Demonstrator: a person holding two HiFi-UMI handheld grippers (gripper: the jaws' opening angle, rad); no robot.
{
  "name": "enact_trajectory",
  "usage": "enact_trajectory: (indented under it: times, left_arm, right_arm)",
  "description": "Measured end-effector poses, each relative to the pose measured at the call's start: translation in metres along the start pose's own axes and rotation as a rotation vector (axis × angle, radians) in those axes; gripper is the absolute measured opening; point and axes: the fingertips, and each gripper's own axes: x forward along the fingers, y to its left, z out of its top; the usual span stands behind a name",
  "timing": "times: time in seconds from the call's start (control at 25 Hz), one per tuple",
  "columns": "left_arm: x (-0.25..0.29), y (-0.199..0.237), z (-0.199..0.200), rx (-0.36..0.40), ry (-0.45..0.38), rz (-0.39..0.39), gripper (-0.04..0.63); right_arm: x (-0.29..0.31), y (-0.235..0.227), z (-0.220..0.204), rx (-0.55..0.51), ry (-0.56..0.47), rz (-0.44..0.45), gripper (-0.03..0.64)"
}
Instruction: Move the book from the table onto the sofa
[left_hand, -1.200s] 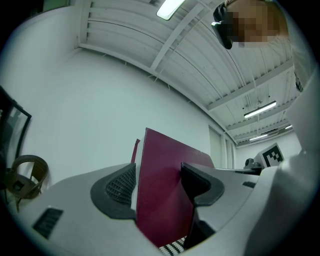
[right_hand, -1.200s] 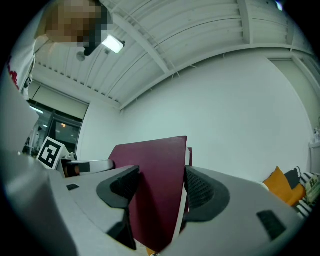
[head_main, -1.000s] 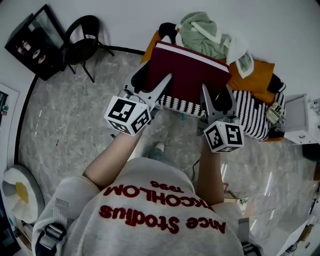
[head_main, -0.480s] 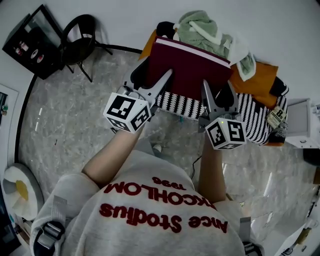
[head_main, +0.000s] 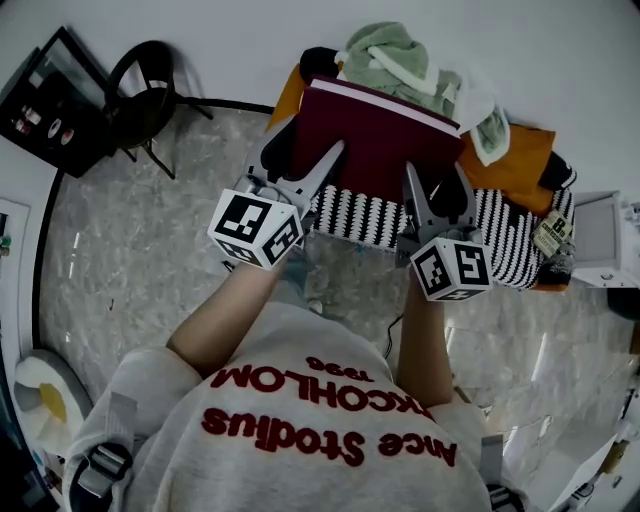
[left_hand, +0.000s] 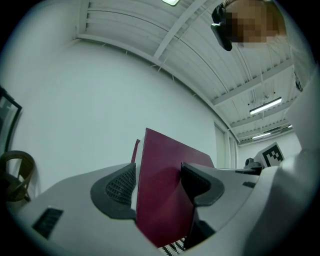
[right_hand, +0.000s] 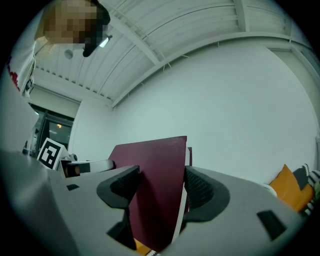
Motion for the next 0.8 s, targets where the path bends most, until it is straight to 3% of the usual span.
enact_trajectory:
  times: [0.8]
  left_arm:
    - [0.193, 0.181, -0.023, -0.054, 0.063, -0.081, 0.281]
  right_arm:
    - [0.235, -0.08, -0.034, 0.019, 0.043, -0.113, 0.307]
